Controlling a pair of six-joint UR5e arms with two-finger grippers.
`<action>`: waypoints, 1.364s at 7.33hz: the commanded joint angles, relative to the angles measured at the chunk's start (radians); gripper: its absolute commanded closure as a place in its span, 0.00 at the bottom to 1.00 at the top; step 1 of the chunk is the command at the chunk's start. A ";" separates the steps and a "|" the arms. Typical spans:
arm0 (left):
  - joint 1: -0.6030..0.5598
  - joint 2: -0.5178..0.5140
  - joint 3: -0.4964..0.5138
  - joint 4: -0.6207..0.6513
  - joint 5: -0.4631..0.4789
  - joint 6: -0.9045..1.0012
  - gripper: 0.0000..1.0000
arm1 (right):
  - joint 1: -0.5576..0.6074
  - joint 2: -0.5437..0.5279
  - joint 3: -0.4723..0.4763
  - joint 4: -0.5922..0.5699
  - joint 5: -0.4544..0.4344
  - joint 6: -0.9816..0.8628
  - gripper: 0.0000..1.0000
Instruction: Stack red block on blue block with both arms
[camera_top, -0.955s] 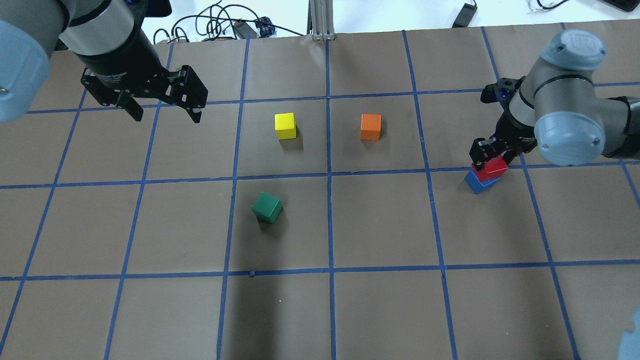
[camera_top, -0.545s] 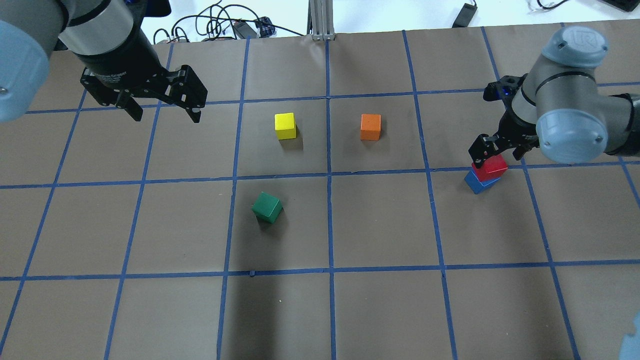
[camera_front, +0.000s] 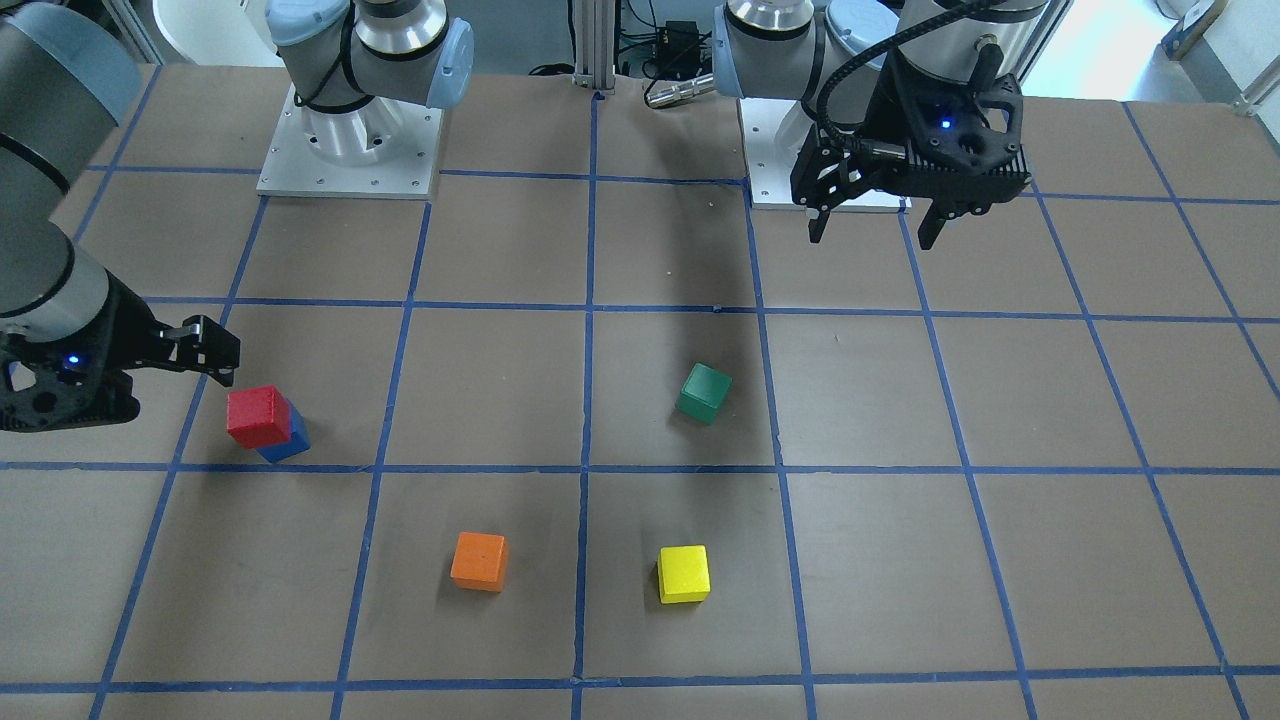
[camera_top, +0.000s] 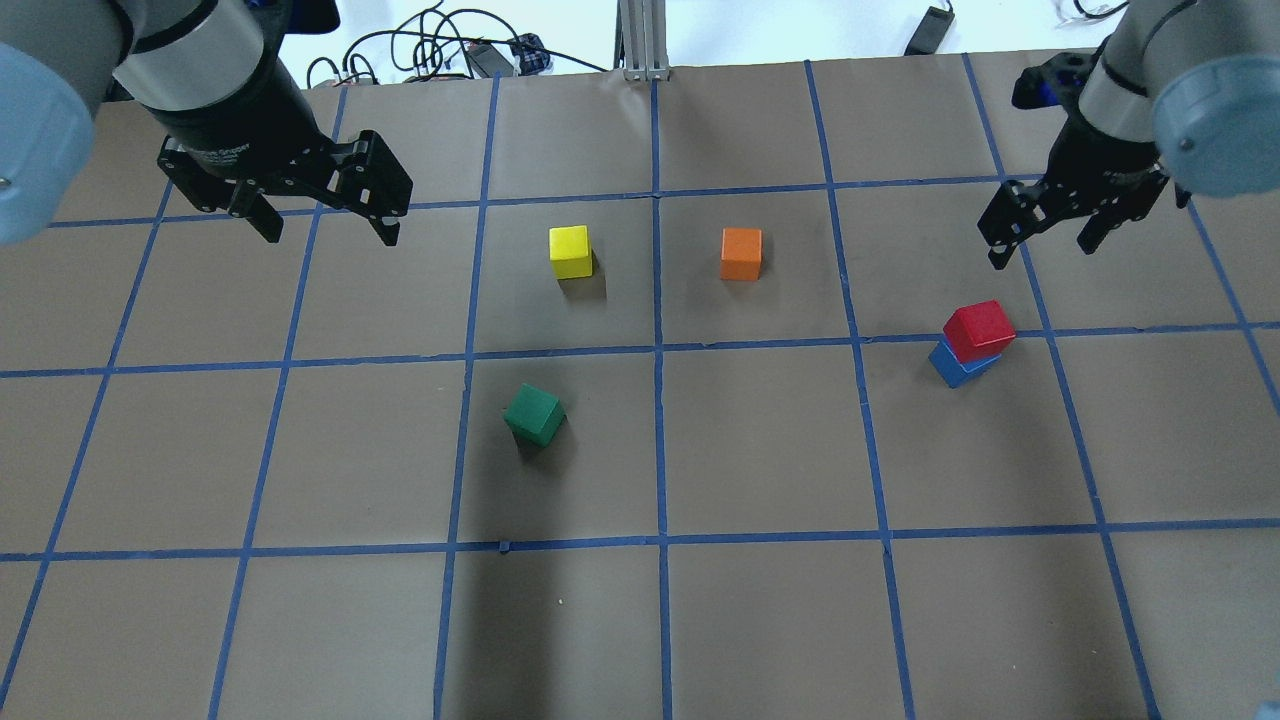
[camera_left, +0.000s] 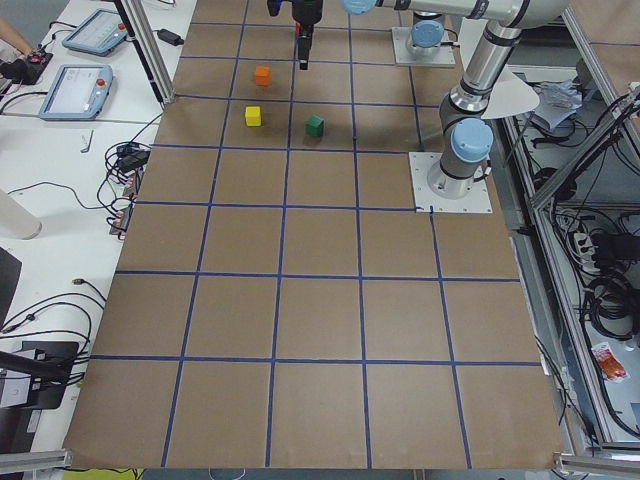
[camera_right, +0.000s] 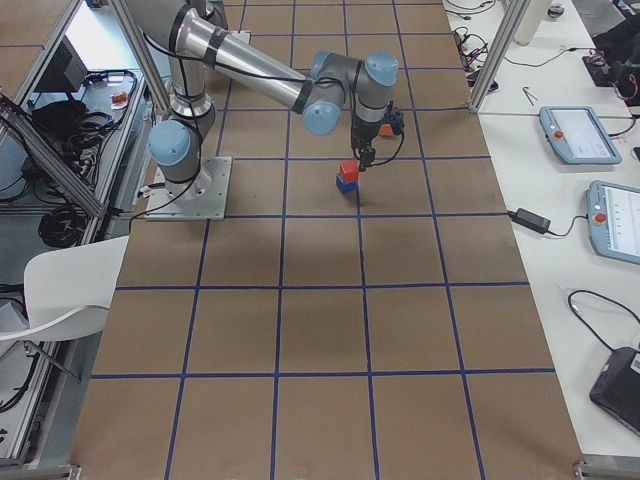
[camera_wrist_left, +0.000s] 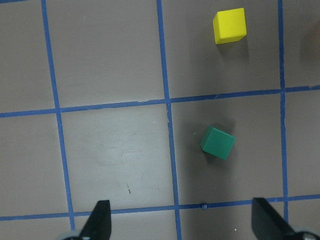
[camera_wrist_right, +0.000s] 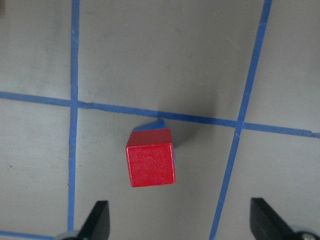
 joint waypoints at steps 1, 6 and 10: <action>-0.001 0.001 0.000 0.000 0.000 -0.002 0.00 | 0.031 -0.040 -0.175 0.220 0.006 0.101 0.00; -0.001 0.001 0.000 0.000 -0.002 -0.003 0.00 | 0.194 -0.074 -0.166 0.245 0.003 0.275 0.00; -0.001 -0.001 0.000 0.000 -0.002 -0.005 0.00 | 0.251 -0.100 -0.128 0.264 0.008 0.361 0.00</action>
